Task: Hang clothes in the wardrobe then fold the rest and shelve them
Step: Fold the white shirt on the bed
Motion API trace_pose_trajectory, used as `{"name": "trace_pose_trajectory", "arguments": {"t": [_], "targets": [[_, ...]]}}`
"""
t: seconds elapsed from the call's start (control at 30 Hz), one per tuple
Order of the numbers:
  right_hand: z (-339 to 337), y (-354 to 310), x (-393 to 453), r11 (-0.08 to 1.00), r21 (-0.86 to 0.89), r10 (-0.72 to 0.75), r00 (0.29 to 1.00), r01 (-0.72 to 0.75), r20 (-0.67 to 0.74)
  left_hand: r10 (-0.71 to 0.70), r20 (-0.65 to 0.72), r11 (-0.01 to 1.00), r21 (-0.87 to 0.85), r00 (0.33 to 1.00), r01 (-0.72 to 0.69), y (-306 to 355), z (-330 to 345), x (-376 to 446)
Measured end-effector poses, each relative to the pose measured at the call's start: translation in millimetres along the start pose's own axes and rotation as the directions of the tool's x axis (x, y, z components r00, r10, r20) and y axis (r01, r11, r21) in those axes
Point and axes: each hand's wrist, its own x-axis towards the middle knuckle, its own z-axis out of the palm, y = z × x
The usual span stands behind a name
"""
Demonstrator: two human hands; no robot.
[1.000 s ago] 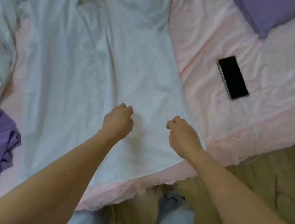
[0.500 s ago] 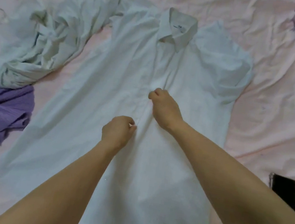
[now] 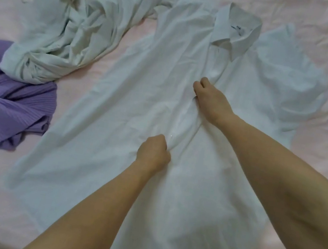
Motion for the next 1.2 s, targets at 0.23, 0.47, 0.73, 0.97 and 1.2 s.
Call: {"name": "trace_pose_trajectory", "arguments": {"t": [0.23,0.47,0.73,0.97,1.2], "targets": [[25,-11,-9,0.983,0.177,0.082,0.983,-0.053,-0.163,0.355,-0.323,0.916,0.309,0.878,-0.257,9,-11,7],[17,37,-39,0.888,0.444,0.261,0.927,-0.122,-0.268,0.468,-0.162,0.778,0.542,0.869,-0.318,44,-14,32],[-36,198,-78,0.791,0.18,0.611,0.735,-0.585,-0.293,0.596,-0.044,0.75,0.387,0.802,-0.536,176,-13,79],[-44,274,-77,0.775,0.196,0.606,0.794,-0.601,0.038,0.683,0.007,0.69,0.321,0.73,-0.649,227,11,98],[-61,263,-72,0.998,-0.067,0.016,0.999,-0.018,-0.031,0.693,-0.156,0.718,0.07,0.704,-0.692,282,9,130]]}}
